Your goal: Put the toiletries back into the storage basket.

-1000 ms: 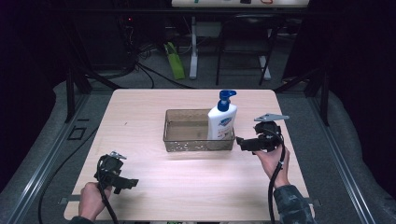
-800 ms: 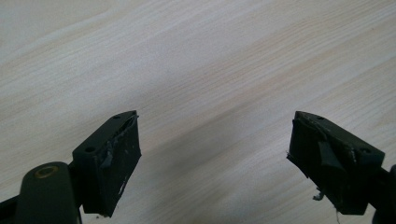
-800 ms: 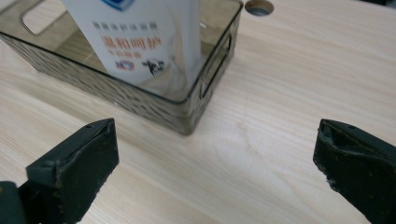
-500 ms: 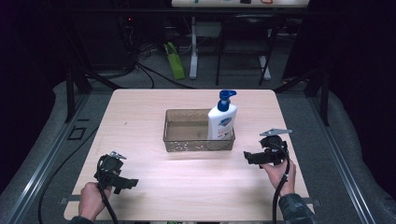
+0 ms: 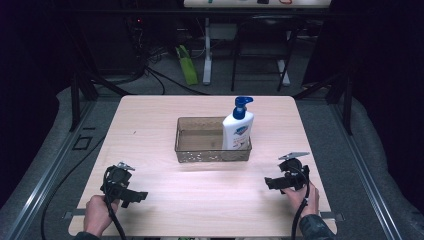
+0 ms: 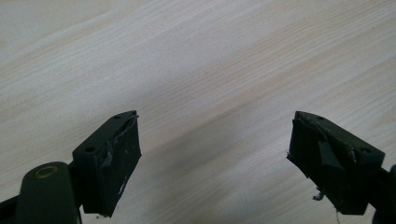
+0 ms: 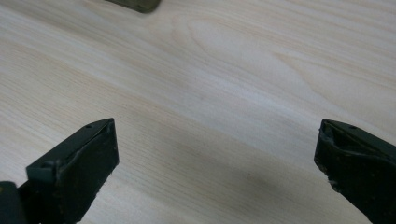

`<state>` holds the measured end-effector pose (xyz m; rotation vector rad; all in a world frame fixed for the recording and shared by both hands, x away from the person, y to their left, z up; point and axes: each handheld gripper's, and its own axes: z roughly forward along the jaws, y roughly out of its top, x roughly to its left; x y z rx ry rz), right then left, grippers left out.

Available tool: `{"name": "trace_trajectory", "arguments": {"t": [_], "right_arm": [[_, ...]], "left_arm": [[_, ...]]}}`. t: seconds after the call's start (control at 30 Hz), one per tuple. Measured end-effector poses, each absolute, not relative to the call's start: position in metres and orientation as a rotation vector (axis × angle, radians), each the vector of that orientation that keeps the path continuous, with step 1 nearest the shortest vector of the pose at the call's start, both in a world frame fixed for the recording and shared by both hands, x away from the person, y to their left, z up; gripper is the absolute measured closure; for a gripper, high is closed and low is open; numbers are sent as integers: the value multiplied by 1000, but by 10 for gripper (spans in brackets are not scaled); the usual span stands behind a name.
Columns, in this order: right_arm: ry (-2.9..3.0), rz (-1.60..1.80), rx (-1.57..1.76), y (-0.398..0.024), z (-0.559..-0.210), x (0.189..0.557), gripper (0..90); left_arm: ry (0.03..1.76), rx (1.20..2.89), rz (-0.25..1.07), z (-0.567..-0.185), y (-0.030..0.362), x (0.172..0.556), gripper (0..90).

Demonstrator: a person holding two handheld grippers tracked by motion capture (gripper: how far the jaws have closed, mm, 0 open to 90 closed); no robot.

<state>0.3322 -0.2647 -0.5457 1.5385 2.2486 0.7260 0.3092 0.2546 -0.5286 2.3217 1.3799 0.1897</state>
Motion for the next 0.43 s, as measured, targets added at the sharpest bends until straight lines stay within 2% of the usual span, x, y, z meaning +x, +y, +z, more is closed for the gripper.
{"name": "trace_trajectory", "arguments": {"t": [0.43], "right_arm": [[2254, 695, 1536, -266, -548, 332, 0]], "left_arm": [[1382, 2317, 195, -528, 255, 309, 162]]}}
